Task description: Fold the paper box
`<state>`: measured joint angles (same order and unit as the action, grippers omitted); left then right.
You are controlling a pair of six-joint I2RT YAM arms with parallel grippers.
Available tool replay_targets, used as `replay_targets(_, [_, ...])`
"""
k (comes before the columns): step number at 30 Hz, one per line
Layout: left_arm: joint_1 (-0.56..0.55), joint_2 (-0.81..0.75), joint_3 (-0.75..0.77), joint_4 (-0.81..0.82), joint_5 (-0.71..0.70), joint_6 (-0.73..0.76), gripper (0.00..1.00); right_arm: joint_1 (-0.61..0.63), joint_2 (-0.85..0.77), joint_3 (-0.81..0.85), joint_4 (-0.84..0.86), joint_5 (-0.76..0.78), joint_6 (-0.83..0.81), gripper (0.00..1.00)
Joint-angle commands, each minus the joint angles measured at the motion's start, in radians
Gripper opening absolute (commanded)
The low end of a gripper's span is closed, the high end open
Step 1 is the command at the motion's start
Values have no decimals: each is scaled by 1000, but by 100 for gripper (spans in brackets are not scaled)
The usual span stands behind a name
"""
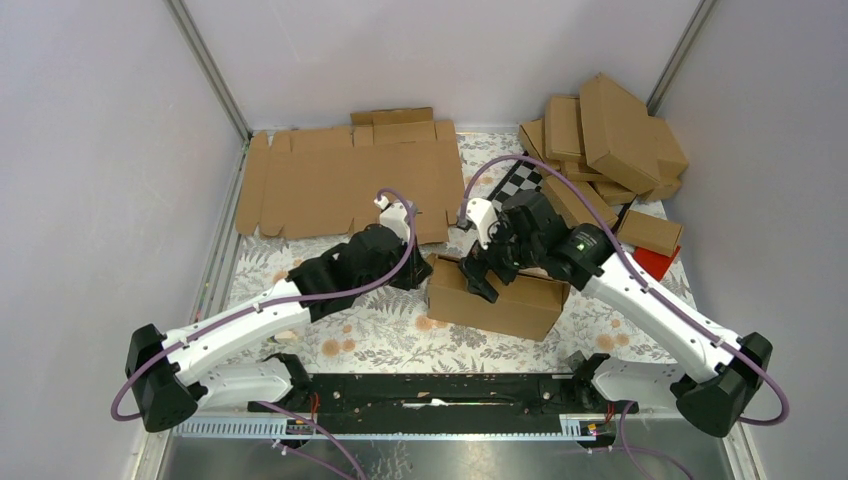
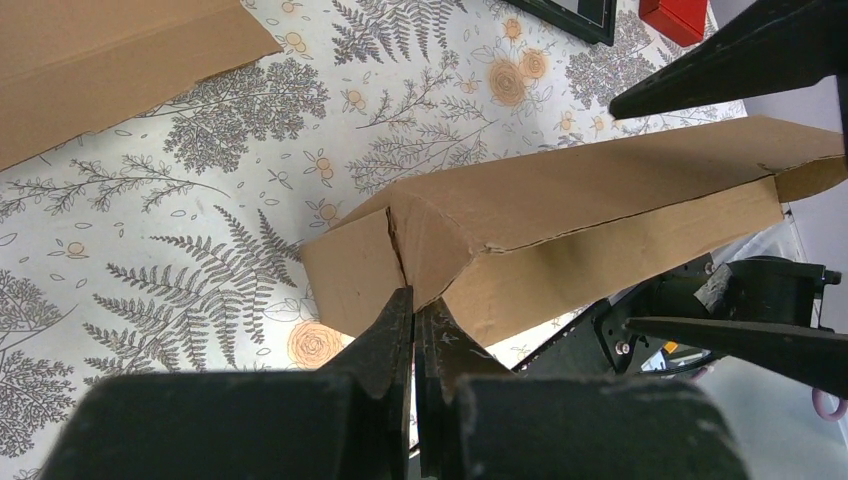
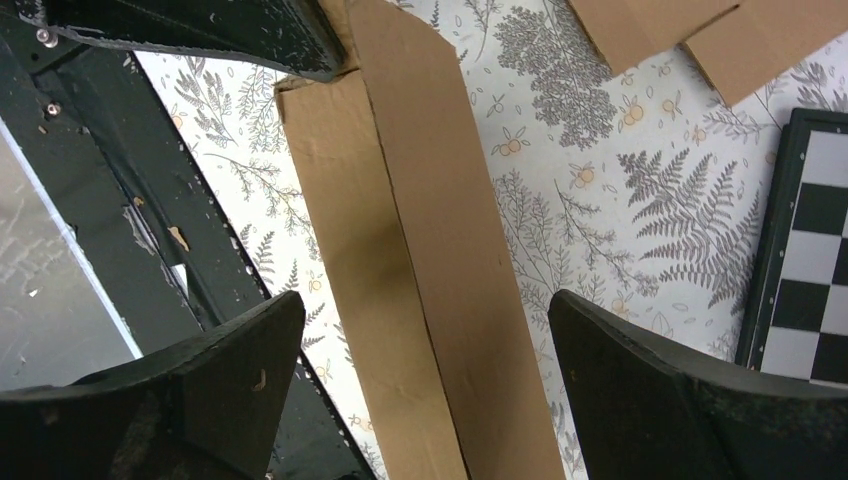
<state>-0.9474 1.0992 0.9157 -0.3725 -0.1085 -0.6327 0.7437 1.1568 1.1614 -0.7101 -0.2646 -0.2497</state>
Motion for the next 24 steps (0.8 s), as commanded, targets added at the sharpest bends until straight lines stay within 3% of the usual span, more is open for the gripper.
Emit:
replay_targets(1, [-7, -19, -22, 0, 36, 23, 0, 27, 18, 14, 42, -39, -69, 100])
replay_targets(15, [-7, 34, 47, -43, 28, 7, 0, 91, -12, -94, 77, 46, -43, 98])
replay_targets(24, [-8, 39, 63, -43, 27, -2, 0, 128, 15, -100, 93, 106, -55, 81])
